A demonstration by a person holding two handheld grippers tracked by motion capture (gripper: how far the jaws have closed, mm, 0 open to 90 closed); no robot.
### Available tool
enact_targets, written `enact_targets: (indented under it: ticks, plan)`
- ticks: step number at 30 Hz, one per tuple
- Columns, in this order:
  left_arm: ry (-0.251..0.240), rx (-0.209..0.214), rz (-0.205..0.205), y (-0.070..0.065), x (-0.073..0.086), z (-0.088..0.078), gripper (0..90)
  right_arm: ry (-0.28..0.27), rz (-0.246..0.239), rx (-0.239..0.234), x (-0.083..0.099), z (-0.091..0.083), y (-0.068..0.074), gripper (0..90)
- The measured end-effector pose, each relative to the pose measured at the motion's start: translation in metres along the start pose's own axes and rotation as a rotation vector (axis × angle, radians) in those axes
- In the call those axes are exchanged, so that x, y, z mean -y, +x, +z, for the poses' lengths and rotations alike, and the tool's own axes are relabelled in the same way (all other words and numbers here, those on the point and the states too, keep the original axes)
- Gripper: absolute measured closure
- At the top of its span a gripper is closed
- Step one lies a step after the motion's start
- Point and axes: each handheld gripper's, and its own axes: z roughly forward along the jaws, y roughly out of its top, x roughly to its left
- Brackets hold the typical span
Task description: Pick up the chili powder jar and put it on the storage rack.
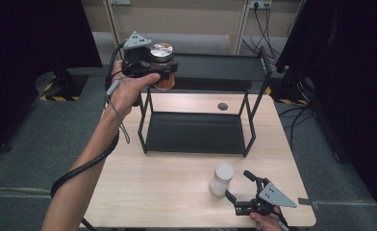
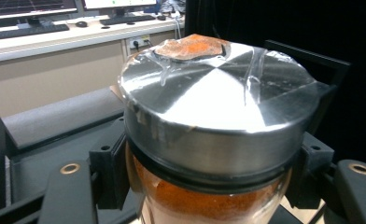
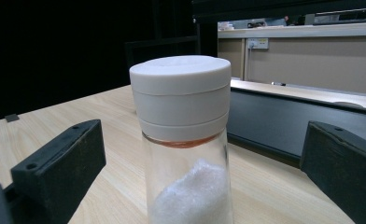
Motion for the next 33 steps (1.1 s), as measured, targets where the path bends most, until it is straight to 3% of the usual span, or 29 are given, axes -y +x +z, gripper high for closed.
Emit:
enact_targets:
  ticks: [12, 18, 26, 33]
  plan:
    - [-0.001, -0.071, -0.009, 0.002, -0.009, 0.021, 30.7, -0.001, 0.001, -0.002, 0.0, 0.0, 0.0, 0.3]
    - [-0.018, -0.091, -0.032, 0.003, -0.011, 0.031, 30.7, 0.0, 0.001, -0.005, 0.0, 0.0, -0.001, 0.3]
    - [-0.028, -0.131, -0.024, 0.001, -0.014, 0.039, 30.7, -0.001, 0.001, -0.008, 0.001, -0.001, -0.001, 0.4]
    - [-0.031, -0.155, -0.041, 0.002, -0.014, 0.047, 30.7, -0.001, 0.001, -0.01, 0.001, -0.001, -0.001, 0.4]
